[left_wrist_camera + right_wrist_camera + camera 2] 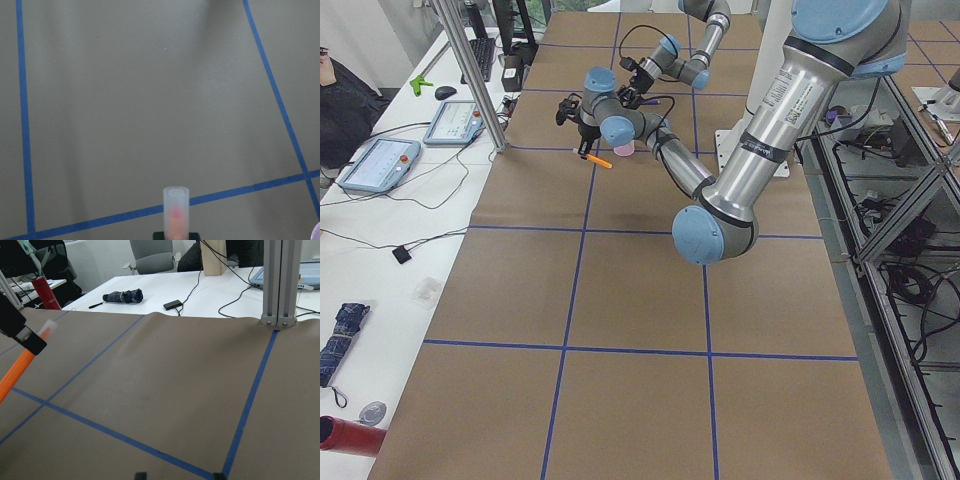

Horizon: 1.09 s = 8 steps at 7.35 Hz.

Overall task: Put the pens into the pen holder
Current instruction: 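Move the orange marker toward the cup with the left gripper while the right withdraws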

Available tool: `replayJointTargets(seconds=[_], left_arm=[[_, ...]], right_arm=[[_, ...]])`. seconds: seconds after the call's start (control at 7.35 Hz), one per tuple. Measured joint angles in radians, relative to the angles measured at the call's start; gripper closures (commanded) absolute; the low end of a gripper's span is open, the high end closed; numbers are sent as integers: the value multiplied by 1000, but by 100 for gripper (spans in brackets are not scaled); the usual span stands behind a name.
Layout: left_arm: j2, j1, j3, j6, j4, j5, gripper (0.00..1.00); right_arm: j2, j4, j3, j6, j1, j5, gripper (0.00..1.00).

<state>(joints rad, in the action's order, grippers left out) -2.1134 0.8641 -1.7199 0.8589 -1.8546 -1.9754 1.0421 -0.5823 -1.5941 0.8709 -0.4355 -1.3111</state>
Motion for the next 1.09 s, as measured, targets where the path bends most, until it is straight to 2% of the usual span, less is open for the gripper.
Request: replayJointTargets(seconds=[0.27, 0.54, 0.82, 1.09], left_arm=[[32, -6, -1, 3, -184, 96, 100], [81, -10, 4, 10, -400, 134, 100], [98, -35, 4, 29, -502, 197, 100], [98, -113, 1, 64, -572, 307, 100]], right_arm=[[-4, -48, -8, 60, -17, -37, 2], [1, -213, -64, 109, -73, -132, 1], [13, -479, -165, 137, -183, -342, 1], [19, -712, -207, 146, -301, -577, 1]])
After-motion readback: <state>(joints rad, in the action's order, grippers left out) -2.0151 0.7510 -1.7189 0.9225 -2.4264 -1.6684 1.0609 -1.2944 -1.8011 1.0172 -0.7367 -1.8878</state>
